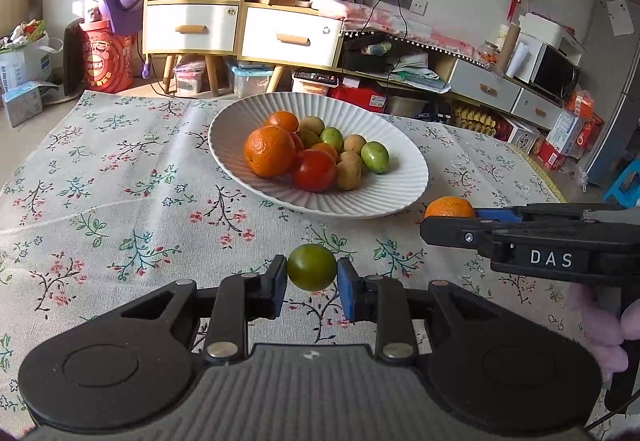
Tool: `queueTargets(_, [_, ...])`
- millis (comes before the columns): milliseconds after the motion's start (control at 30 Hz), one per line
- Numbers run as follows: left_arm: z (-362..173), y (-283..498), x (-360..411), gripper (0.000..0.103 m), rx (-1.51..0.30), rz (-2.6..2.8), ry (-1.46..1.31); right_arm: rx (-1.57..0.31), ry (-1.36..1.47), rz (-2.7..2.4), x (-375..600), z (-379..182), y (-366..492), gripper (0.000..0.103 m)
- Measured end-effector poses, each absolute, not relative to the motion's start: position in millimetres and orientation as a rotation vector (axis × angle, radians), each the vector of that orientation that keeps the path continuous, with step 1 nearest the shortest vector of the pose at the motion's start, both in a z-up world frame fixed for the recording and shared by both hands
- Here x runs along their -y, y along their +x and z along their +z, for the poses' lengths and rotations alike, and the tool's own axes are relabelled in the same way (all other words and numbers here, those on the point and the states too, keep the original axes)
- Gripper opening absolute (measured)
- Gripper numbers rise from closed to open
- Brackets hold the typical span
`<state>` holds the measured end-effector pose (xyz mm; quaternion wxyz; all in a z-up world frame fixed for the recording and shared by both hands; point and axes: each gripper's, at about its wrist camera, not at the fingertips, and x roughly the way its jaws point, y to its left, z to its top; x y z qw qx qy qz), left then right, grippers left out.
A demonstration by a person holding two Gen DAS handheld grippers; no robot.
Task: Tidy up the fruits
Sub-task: 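Carry the lime and small orange in both tools over the white plate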
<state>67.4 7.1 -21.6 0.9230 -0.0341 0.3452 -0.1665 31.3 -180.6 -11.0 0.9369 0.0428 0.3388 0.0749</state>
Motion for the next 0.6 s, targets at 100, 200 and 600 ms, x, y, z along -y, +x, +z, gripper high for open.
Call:
queueTargets(100, [-18, 71, 0, 0.028, -0.697, -0.363, -0.085, -0.67, 0.096, 0.147, 185, -6, 34, 0.031])
queueTargets(200, [-16, 76, 7, 0.028, -0.683, -0.379, -0.08, -0.649, 0.106, 0.144, 192, -2, 36, 0.031])
queueTargets(600, [-15, 98, 23, 0.028, -0.643, -0.44, -0.044, -0.641, 0.185, 0.13, 210, 1, 55, 0.031])
